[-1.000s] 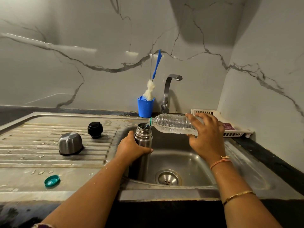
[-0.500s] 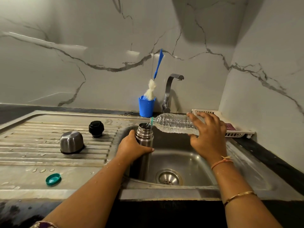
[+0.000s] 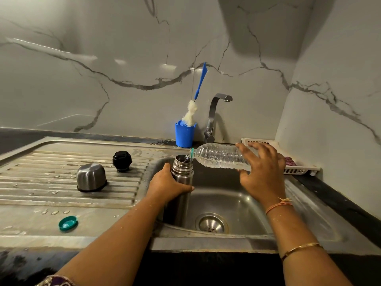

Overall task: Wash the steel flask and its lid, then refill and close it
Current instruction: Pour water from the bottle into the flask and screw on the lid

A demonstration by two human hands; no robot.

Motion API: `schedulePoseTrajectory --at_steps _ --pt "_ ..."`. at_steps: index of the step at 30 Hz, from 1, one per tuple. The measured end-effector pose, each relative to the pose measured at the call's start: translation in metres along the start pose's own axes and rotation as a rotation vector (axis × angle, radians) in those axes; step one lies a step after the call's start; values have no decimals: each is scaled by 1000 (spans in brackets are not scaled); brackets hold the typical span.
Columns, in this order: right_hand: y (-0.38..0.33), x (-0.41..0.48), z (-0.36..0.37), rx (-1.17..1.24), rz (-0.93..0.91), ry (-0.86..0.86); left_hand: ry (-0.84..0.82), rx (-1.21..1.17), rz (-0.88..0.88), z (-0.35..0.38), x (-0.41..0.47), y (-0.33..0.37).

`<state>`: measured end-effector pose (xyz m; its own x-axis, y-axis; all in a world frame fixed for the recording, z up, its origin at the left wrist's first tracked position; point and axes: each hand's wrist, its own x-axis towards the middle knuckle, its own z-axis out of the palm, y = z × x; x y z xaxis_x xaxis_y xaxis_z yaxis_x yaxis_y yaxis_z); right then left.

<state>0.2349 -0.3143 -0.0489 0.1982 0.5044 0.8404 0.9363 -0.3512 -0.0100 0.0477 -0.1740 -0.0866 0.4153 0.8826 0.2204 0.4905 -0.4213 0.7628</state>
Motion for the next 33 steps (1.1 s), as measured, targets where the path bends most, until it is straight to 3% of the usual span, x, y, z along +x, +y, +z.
schedulePoseTrajectory --at_steps 33 --pt "-1 0 2 -38 -4 17 13 -10 6 0 2 -2"
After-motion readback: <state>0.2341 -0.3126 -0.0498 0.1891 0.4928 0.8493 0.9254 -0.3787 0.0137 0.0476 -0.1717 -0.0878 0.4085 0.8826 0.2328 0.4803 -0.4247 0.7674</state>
